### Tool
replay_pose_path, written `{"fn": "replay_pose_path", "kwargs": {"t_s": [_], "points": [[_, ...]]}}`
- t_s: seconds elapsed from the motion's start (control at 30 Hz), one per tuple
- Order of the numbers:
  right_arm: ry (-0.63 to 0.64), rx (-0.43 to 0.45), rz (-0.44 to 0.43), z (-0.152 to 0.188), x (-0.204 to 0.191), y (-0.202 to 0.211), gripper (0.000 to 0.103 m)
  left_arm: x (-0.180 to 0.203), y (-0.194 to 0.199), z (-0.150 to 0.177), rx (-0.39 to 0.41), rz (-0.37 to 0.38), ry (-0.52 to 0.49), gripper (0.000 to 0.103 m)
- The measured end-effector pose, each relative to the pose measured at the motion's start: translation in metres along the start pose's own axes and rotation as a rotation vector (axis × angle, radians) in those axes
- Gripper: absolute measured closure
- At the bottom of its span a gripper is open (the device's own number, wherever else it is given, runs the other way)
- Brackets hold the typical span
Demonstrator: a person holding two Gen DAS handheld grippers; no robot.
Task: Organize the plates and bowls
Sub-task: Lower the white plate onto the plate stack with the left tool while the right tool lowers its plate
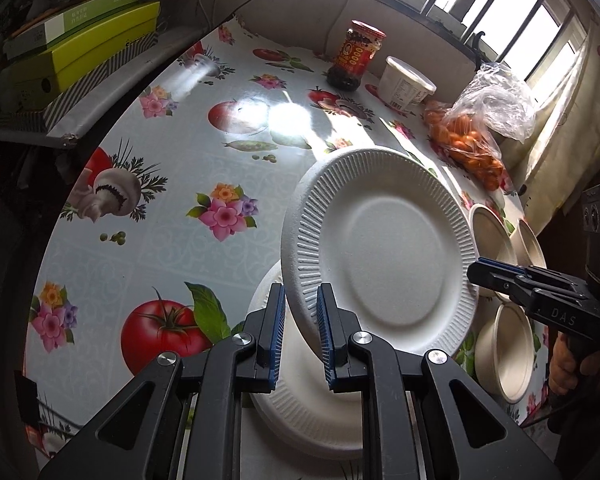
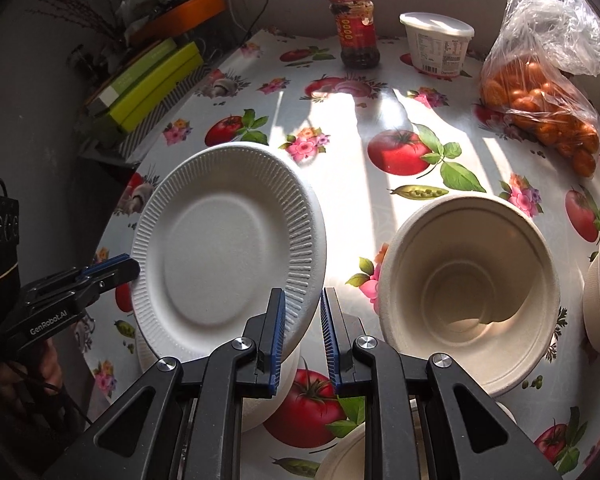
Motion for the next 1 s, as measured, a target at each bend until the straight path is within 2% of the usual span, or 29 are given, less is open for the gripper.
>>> {"fn": "replay_pose_path", "kwargs": {"t_s": [0.47, 1.0], "points": [[0.013, -0.043, -0.008, 0.034, -0.012, -0.008, 0.085, -0.01, 0.001, 0.035, -0.03, -0.004, 0.014, 0.086], [0.01, -0.069, -0.019, 0.049, -0.018, -0.018, 0.083, -0.019, -0.004, 0.053, -0.05, -0.013, 0.032, 0.086]]}}
Point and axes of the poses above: each gripper's, at about its wrist camera, not at the fingertips, and y roughly against the way its jaws point, x to its right, z to its underside, the point moved 7 cm from there along -y, roughly the way its jaws point, and after that the axes turned 4 degrees about -z, right-handed, at the moved point
